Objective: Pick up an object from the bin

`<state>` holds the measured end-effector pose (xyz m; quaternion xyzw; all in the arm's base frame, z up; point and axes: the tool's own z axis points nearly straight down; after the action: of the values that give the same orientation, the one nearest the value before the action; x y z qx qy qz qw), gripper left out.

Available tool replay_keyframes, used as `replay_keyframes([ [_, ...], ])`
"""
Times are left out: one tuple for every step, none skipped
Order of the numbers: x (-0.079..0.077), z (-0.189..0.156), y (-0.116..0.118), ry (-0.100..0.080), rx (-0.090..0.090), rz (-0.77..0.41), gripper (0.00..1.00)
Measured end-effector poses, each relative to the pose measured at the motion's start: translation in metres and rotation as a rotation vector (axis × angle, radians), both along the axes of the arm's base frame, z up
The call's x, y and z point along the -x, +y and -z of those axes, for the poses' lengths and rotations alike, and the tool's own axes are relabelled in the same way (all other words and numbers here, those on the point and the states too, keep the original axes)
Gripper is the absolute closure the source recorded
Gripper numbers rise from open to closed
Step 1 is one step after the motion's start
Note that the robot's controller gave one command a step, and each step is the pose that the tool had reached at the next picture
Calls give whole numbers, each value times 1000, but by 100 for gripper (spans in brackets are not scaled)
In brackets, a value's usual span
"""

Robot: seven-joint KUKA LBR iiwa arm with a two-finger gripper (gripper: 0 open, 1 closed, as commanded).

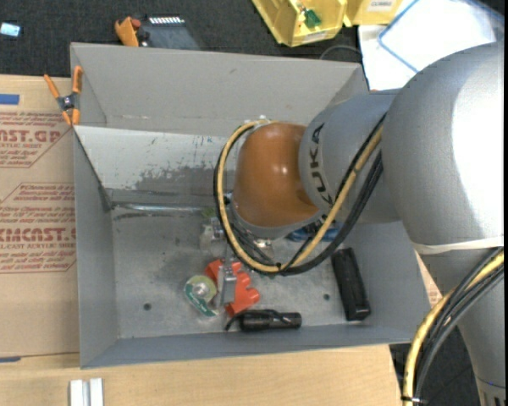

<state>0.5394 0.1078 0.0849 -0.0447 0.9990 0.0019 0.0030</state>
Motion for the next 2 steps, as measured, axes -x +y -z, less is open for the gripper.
replay_keyframes([
  [11,13,-2,-5,1,-50,0],
  [34,10,33,-2,-3,49,100],
])
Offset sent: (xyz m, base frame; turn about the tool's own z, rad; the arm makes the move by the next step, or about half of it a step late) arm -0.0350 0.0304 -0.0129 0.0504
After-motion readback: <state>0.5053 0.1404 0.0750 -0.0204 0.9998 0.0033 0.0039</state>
